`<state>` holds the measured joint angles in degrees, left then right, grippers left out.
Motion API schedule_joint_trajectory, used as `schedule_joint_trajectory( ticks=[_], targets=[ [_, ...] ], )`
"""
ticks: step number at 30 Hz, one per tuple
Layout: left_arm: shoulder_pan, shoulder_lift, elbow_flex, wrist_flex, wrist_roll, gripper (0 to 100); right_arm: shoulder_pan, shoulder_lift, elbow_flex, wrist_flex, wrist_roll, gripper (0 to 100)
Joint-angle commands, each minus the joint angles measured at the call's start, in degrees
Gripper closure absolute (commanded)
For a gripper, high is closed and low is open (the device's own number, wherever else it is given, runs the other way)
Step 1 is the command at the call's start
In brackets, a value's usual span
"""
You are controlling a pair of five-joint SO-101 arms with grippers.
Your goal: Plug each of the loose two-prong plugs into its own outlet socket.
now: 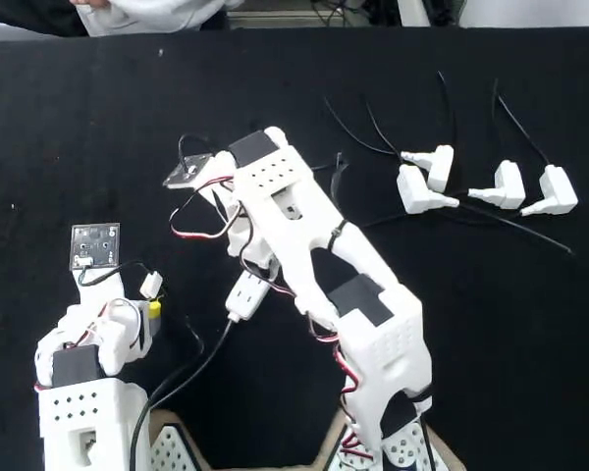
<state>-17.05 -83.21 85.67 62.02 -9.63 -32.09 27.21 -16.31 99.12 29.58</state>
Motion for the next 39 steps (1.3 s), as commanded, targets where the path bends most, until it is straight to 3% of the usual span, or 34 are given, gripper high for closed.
schedule_joint_trajectory(
  ticks=[1,7,12,16,22,25,28,34,39],
  targets=[
    [-0.40,-0.62,-1.80,0.18,-0.62,77,-0.88,-0.31,-3.30,1.76,-0.79,98.8],
    [-0.40,-0.62,-1.80,0.18,-0.62,77,3.52,-2.68,-3.82,1.76,-0.53,98.8],
    [-0.40,-0.62,-1.80,0.18,-0.62,77,9.41,-13.49,1.19,-1.49,-0.62,98.8],
    [-0.40,-0.62,-1.80,0.18,-0.62,77,13.01,-22.02,17.45,-19.78,-1.05,98.8],
    [-0.40,-0.62,-1.80,0.18,-0.62,77,12.13,-24.31,46.20,-60.22,-7.21,98.8],
    [-0.40,-0.62,-1.80,0.18,-0.62,77,12.04,-24.31,53.67,-70.86,-7.12,98.8],
    [-0.40,-0.62,-1.80,0.18,-0.62,77,12.22,-24.66,54.73,-67.69,-7.12,98.5],
    [-0.40,-0.62,-1.80,0.18,-0.62,77,12.22,-22.73,46.73,-48.35,-6.77,98.3],
    [-0.40,-0.62,-1.80,0.18,-0.62,77,12.22,-17.45,42.77,-45.10,-6.68,98.2]
  ],
)
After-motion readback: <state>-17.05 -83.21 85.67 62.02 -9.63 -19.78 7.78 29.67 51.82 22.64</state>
